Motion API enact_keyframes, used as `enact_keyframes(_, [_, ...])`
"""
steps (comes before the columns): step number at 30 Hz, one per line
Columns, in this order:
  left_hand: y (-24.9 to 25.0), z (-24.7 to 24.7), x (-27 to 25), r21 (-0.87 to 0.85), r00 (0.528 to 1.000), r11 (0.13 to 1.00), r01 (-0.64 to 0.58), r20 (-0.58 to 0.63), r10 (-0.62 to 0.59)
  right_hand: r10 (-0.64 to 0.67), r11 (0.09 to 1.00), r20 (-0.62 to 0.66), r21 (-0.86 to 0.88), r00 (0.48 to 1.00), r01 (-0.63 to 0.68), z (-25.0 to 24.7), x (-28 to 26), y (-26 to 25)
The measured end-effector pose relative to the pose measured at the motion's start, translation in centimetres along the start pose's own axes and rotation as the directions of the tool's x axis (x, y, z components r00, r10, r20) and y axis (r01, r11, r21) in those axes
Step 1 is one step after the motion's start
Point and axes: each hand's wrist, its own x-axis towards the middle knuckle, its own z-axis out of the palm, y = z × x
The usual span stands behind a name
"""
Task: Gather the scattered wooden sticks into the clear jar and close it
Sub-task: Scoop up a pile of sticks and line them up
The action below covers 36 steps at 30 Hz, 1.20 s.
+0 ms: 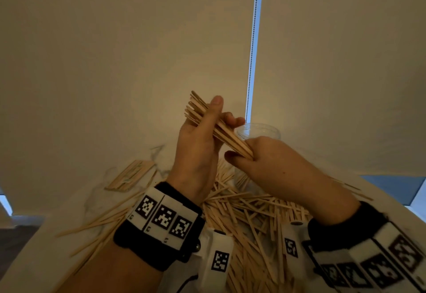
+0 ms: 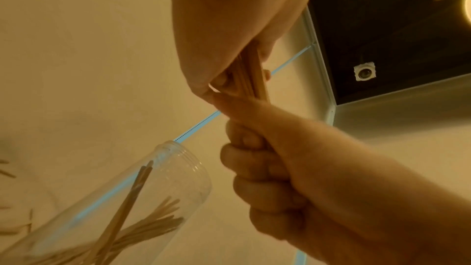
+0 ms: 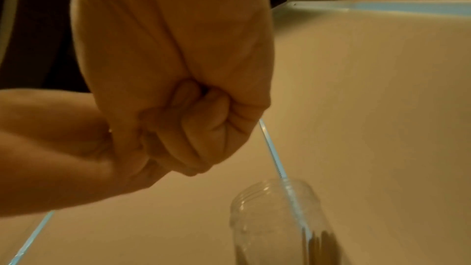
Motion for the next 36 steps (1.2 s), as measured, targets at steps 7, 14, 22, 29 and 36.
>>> enact_keyframes(7, [3.7, -2.6, 1.7, 0.043, 0.992, 0.997, 0.059, -0.115, -0.053, -0.017, 0.979, 0.097, -0.199, 0.995, 0.037, -1.7, -0.1, 1.6])
enact_keyframes(14, [2.4, -1.2, 0.7, 0.206, 0.957, 0.937, 0.283, 0.005, -0.290, -0.060, 0.957, 0.006, -0.285, 0.998, 0.059, 0.5, 0.2, 0.6])
enact_keyframes(22, [1.8, -1.3, 0.3, 0.693, 0.929, 0.680, 0.238, 0.043, -0.368, 0.036, 0.934, -0.130, -0.349, 0.991, -0.080, 1.5, 0.7, 1.6])
enact_keyframes(29, [0.7, -2.1, -0.1, 0.906, 0.934, 0.424, -0.010, 0.159, -0.318, 0.054, 0.951, -0.043, -0.302, 0.998, -0.065, 0.2, 0.7, 2.5])
enact_keyframes(36, [0.2, -2.8, 1.0, 0.645, 0.960, 0.743, 0.178, 0.051, -0.275, -0.131, 0.904, -0.220, -0.428, 0.967, 0.026, -0.5, 0.7, 2.2])
